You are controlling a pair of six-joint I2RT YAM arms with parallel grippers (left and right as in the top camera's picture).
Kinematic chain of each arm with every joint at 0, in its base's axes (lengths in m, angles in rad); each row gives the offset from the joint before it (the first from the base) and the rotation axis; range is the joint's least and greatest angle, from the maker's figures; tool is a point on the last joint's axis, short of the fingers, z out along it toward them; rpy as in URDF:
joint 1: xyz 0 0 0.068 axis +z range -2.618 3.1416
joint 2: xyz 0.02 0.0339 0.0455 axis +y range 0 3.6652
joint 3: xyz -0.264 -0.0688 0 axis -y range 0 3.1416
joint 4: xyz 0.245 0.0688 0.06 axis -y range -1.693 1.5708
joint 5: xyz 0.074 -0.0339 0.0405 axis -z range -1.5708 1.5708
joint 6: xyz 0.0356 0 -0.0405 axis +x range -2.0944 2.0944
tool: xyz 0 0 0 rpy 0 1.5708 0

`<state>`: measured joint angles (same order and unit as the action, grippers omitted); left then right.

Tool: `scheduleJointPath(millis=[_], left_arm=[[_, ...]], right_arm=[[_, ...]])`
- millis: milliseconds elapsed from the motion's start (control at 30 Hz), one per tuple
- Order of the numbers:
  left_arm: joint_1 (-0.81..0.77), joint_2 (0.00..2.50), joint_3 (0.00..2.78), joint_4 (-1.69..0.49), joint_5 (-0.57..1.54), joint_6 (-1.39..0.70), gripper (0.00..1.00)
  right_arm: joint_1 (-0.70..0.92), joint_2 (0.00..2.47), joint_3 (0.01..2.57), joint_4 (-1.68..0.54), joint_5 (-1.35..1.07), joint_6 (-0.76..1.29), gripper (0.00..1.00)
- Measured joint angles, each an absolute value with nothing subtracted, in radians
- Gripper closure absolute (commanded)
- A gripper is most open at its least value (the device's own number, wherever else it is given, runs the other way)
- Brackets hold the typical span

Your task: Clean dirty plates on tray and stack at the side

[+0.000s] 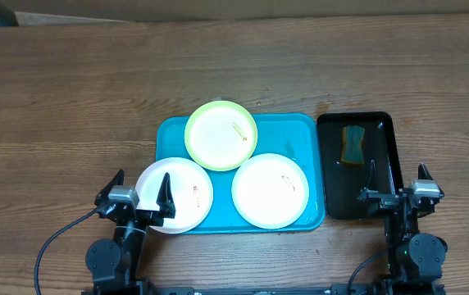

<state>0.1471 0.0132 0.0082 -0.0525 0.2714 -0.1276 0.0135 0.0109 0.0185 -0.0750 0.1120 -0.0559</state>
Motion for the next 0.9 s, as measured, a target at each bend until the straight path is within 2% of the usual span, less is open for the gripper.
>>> scheduleJointPath(millis=[900], left_arm=[[0.126,0.013,0.008,-0.052,0.268,-0.128,0.0]], right_arm=[[0.014,0.011,0.019,-0.075,0.112,-0.056,0.0]])
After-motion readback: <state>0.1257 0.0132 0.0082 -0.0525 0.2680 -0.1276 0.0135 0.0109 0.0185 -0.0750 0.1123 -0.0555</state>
